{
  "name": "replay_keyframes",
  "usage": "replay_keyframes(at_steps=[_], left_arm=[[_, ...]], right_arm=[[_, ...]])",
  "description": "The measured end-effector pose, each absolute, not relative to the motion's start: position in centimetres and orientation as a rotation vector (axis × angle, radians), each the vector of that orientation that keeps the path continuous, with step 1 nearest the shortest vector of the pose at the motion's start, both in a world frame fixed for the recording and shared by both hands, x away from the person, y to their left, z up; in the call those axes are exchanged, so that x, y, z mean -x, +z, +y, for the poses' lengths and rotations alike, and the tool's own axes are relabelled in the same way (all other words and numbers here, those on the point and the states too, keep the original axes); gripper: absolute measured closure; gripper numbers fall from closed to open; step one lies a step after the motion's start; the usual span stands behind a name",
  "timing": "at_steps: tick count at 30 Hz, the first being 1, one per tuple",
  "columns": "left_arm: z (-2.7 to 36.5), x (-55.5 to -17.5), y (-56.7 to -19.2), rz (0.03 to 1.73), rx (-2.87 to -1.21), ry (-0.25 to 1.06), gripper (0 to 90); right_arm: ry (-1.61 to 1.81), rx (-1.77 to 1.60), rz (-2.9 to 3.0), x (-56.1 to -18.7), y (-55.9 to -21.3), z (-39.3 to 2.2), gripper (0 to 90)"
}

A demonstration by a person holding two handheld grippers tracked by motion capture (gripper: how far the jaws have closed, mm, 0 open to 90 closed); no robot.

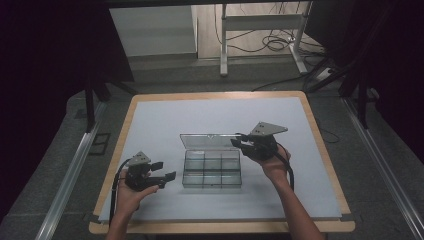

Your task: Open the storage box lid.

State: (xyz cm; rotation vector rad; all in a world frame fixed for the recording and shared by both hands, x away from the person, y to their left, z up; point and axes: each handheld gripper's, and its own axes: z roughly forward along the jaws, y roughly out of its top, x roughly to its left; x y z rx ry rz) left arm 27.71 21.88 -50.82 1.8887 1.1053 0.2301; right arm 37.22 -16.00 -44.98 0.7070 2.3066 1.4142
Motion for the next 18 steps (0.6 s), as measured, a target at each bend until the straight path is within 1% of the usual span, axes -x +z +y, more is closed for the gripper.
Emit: replay_keyframes(at_steps=[8,11,18], left_arm=[[21.86,-27.81,-51.0,1.11,-1.89,0.224,28.6],[21.8,-27.79,-50.98,1.094,-1.874,0.194,28.6],[21.94,-27.79,-50.95,1.098,-1.874,0.199,28.6]], right_arm=[[1.424,-0.728,2.297,-37.65,-44.97,-16.05,69.1],[1.423,-0.734,2.292,-37.75,-44.93,-16.02,69.4],[1.417,-0.739,2.289,-38.05,-44.85,-15.98,70.3]])
